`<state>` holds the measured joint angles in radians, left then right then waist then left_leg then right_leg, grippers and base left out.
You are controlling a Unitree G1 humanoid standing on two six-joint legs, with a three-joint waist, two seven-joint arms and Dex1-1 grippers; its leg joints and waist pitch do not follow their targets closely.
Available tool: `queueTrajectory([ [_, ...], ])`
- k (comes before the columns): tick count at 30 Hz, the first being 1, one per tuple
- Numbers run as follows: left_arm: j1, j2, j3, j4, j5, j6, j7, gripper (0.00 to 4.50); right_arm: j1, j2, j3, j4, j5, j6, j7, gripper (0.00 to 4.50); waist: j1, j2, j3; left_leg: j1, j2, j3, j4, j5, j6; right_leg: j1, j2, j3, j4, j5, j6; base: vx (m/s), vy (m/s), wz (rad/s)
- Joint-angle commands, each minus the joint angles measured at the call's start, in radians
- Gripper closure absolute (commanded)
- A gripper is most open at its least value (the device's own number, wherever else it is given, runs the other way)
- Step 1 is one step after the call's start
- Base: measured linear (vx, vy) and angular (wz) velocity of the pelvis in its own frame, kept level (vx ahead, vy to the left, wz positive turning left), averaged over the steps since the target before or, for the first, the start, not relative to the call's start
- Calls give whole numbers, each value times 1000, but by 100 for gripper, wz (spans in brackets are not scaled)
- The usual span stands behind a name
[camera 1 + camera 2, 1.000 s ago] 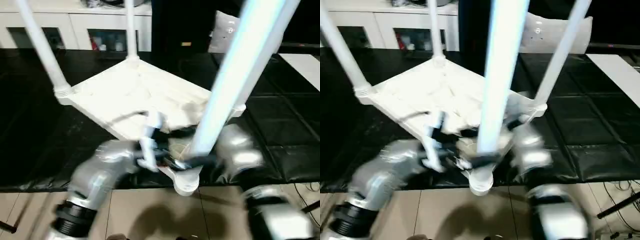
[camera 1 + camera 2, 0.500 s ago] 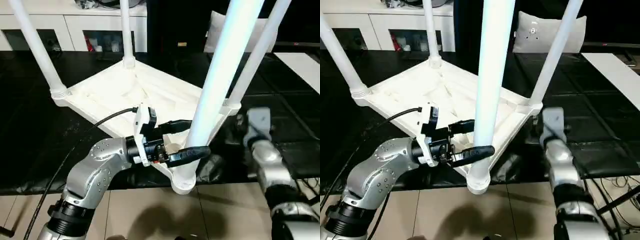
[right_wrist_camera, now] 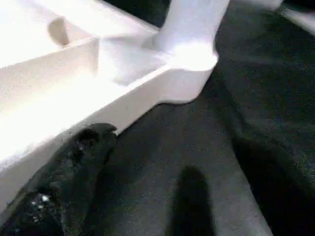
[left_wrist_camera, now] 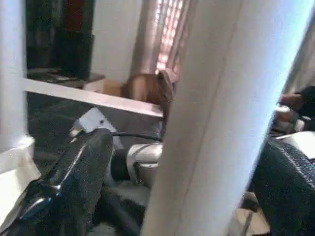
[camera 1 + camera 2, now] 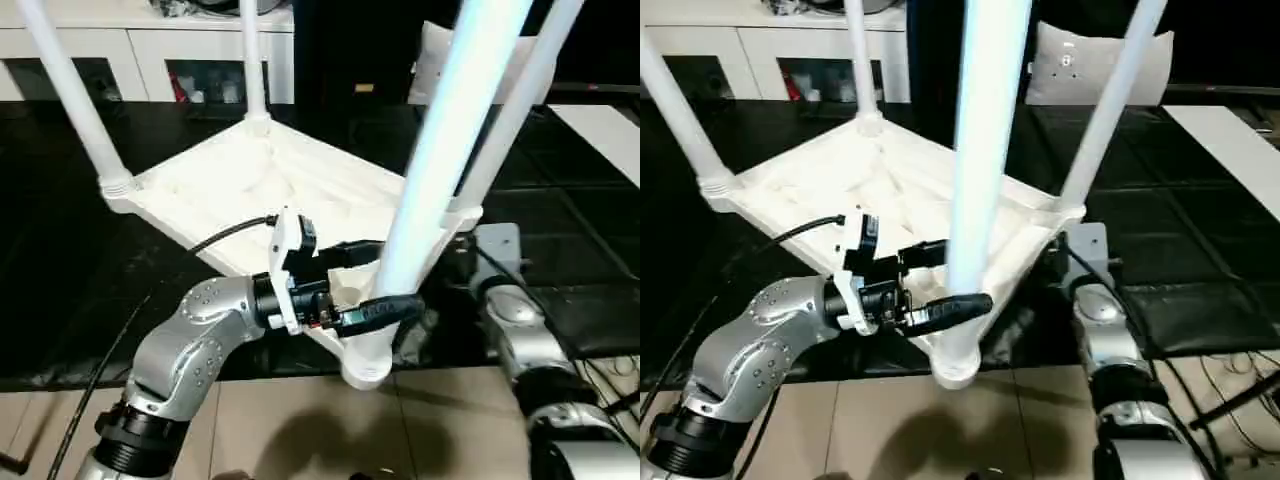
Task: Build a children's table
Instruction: Rotate table base
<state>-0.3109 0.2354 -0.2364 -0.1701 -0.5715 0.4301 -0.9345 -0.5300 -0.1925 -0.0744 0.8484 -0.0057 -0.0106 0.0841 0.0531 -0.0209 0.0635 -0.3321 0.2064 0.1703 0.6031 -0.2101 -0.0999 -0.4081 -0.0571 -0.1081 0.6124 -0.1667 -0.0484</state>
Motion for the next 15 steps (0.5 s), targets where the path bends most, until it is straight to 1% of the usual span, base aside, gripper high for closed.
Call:
queueTrajectory([
  [1,-20,-13,-12,-10,17,-1,4,2,-36,50,66,7,1,6,79,0,8,-1,-71,-23,6,-1,-61,-159,32,66,-68,49,-89,-387,-38,0,0,0],
  [2,-31,-22,-15,-2,22,-6,9,2,-54,65,75,17,0,-1,96,0,-4,-2,-71,-23,5,-3,-60,-161,32,67,-70,49,-90,-401,-42,0,0,0],
  [4,-44,-35,-19,9,29,-15,16,2,-74,78,80,31,-2,-7,105,0,-11,0,-70,-22,4,-2,-57,-164,36,66,-69,48,-94,-422,-40,0,0,0],
  [6,-50,-42,-22,15,33,-20,21,2,-85,84,82,36,-4,-12,115,0,-13,1,-70,-20,5,-2,-57,-160,38,63,-69,49,-95,-421,-44,0,0,0],
  [9,-80,-75,-33,52,65,-54,49,2,-116,103,91,54,-11,-25,141,0,-13,1,-72,-19,8,-2,-58,-148,43,63,-69,52,-88,-374,-65,0,0,0],
  [10,-93,-88,-33,75,82,-70,69,2,-123,107,93,60,-13,-26,143,0,-12,1,-73,-19,10,-2,-58,-141,44,65,-70,53,-85,-354,-76,0,0,0],
  [12,-111,-105,-31,108,109,-89,99,2,-130,111,93,67,-15,-26,143,0,-11,2,-74,-17,9,0,-57,-135,47,64,-68,54,-84,-328,-87,0,0,0],
  [13,-124,-117,-27,134,133,-111,122,2,-134,112,91,73,-15,-28,145,0,-9,-3,-75,-22,9,-2,-58,-123,52,69,-70,54,-81,-315,-90,0,0,0],
  [14,-142,-134,-17,170,156,-135,149,2,-136,113,90,80,-13,-32,149,0,-9,-5,-76,-22,9,0,-57,-116,54,69,-71,56,-81,-307,-90,0,0,0],
  [15,-144,-136,-16,173,158,-136,151,2,-136,113,90,81,-13,-33,150,0,-7,-3,-75,-19,9,0,-57,-116,55,67,-71,56,-82,-307,-91,0,0,0],
])
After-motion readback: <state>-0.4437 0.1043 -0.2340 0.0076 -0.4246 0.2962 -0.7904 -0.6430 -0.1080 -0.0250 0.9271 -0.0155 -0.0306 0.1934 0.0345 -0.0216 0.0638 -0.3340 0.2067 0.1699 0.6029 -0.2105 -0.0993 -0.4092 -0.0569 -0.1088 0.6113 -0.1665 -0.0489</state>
